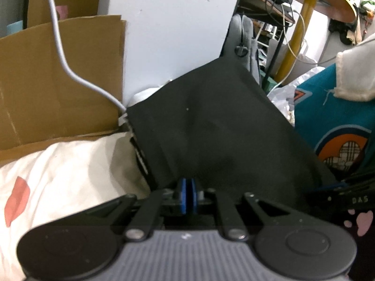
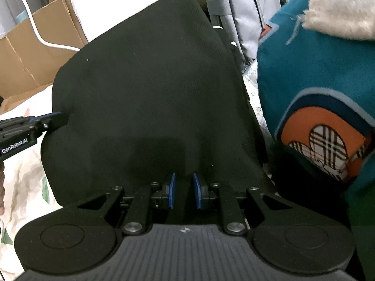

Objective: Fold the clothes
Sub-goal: 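Open both grippers to release the black bundle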

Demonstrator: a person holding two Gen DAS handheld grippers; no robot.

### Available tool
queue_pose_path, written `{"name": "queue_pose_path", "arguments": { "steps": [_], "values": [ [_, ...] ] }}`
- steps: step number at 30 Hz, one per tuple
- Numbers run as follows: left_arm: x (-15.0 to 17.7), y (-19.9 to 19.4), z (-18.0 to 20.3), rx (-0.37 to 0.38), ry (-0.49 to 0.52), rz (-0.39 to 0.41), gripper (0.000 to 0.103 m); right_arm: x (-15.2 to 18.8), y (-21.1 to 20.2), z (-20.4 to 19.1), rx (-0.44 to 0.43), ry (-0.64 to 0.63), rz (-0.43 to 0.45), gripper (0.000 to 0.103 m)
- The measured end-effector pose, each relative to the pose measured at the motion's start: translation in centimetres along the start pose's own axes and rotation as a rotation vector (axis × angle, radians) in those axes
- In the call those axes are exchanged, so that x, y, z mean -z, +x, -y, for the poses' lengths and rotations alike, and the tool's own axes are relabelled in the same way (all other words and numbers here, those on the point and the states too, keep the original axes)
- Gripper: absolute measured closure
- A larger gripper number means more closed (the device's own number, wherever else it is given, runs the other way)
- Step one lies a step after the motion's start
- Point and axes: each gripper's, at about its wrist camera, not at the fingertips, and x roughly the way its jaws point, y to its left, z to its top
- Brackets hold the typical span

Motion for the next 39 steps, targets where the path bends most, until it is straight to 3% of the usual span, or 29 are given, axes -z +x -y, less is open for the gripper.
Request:
{"name": "queue_pose_path", "arguments": {
  "steps": [9, 14, 19, 26, 31, 32, 33, 34, 39],
  "values": [
    [-0.4, -1.9, -1.7, -0.036, -0.046, -0.007, 0.094, 1.5, -0.7, 0.6, 0.01, 0.023, -0.026, 0.083],
    [-2.2, -2.4, -2.4, -0.047, -0.077, 0.057, 0.092, 0.5, -2.6, 0.7, 0.004, 0.021, 0.029, 0.082],
    [-4.8, -1.6, -2.3, -0.033, -0.069, 0.102, 0.09, -1.2, -3.8, 0.6, 0.005, 0.005, 0.089, 0.074],
    [-5.9, 0.6, -1.8, -0.034, -0.063, 0.102, 0.09, -2.6, -2.7, -0.3, 0.005, -0.003, 0.091, 0.074],
    [-6.5, 3.0, -2.2, -0.058, -0.025, 0.054, 0.082, -3.1, -1.1, -0.7, -0.01, 0.008, 0.072, 0.074],
    [-6.7, 3.4, -2.6, -0.076, -0.033, 0.035, 0.077, -3.1, -0.6, -0.6, -0.009, 0.01, 0.065, 0.074],
    [-6.8, 3.3, -3.0, -0.083, -0.05, 0.03, 0.064, -3.1, -0.2, -0.6, -0.006, 0.009, 0.056, 0.074],
    [-6.8, 3.2, -3.3, -0.087, -0.063, 0.03, 0.058, -3.1, 0.1, -0.7, -0.004, 0.004, 0.052, 0.074],
    [-6.3, 1.2, -4.4, -0.121, -0.065, 0.021, 0.059, -3.1, 0.7, -0.9, 0.012, -0.006, 0.044, 0.069]
  ]
}}
